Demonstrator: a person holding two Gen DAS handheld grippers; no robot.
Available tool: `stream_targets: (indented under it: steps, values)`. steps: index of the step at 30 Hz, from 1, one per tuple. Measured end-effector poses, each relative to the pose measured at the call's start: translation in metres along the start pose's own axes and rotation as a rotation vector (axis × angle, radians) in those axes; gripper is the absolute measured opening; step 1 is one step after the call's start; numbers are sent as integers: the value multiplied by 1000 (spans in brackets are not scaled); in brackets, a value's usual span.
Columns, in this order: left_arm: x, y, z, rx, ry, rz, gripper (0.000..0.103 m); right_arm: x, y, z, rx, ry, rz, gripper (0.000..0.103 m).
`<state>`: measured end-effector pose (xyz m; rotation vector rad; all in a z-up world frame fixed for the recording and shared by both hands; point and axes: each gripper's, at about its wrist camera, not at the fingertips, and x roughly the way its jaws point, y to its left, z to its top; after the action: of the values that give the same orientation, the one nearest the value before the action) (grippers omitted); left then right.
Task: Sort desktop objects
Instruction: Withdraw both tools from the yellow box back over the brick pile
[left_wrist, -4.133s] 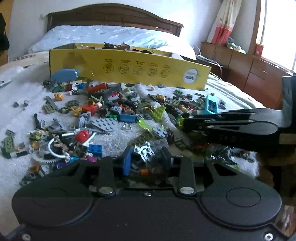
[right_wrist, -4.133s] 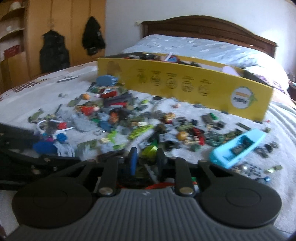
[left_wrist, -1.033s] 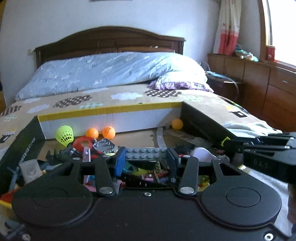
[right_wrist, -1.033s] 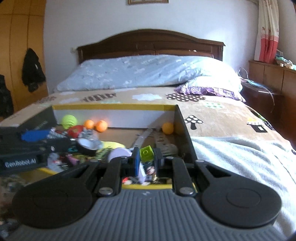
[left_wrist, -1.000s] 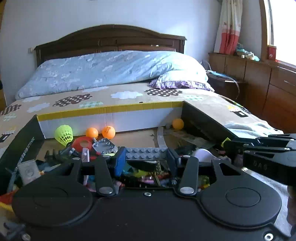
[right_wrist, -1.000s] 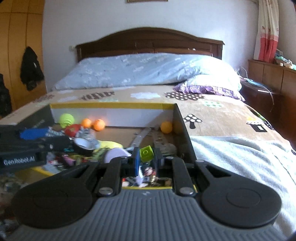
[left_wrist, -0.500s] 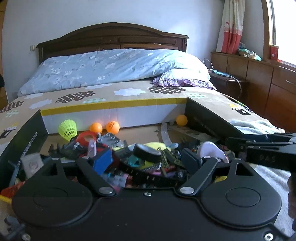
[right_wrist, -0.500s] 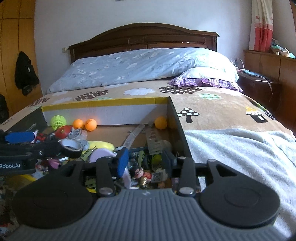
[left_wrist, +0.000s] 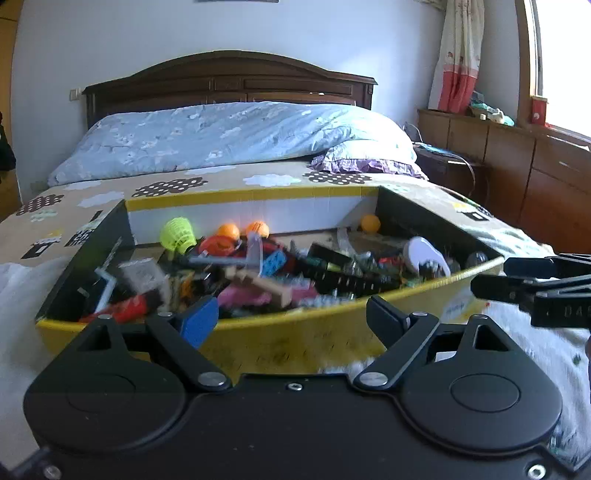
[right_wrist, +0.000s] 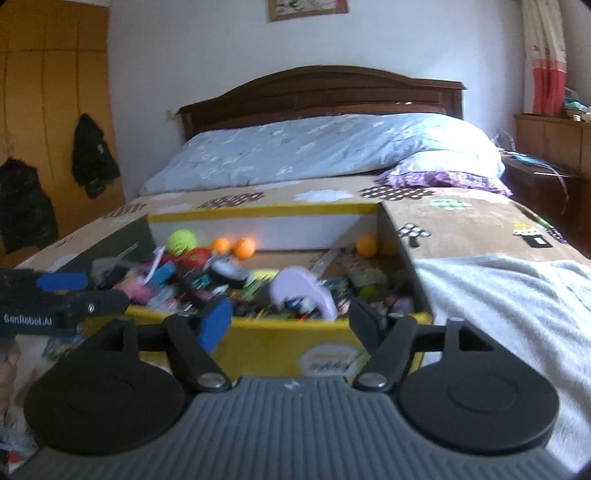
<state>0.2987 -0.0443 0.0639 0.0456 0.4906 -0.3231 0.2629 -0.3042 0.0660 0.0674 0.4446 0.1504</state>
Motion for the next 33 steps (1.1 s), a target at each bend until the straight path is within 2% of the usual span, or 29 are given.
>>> stream_targets:
  steps: [7,11,15,19,21,22,23,24,26,28,29,30,31,33]
  values:
    - [-21,15,-42,37,63,7,87,-4,33,-30,-71,75,100,93]
    - [-26,32,-65,-17,110,27,86,8,64,-46,-146,143,146,95]
    - [-37,53,-85,-43,123,64,86,15,96,-57,-233,161,209,98]
    - [-50,79,-96,-94,109,109,85,31,121,-56,-225,167,264,97]
    - [-51,88,-101,-104,121,112,81,45,133,-54,-194,182,285,97]
    - [-48,91,-104,-102,139,109,75,52,139,-55,-178,190,295,96]
    - [-46,93,-106,-104,154,97,70,60,145,-55,-165,203,306,95]
    - [-44,93,-109,-109,158,84,69,67,150,-54,-155,215,314,90]
    - [-42,94,-112,-108,161,57,49,82,157,-57,-133,247,325,82]
    - [-42,95,-112,-131,171,-10,39,92,162,-62,-123,293,336,55]
    - [-42,93,-111,-129,174,-29,35,93,162,-65,-113,305,357,53]
    - [-44,91,-112,-122,173,-46,32,90,162,-67,-111,303,368,45]
    - [-46,88,-112,-117,170,-66,29,87,161,-68,-114,303,383,41]
    - [-53,84,-113,-114,174,-149,28,77,159,-69,-128,307,390,39]
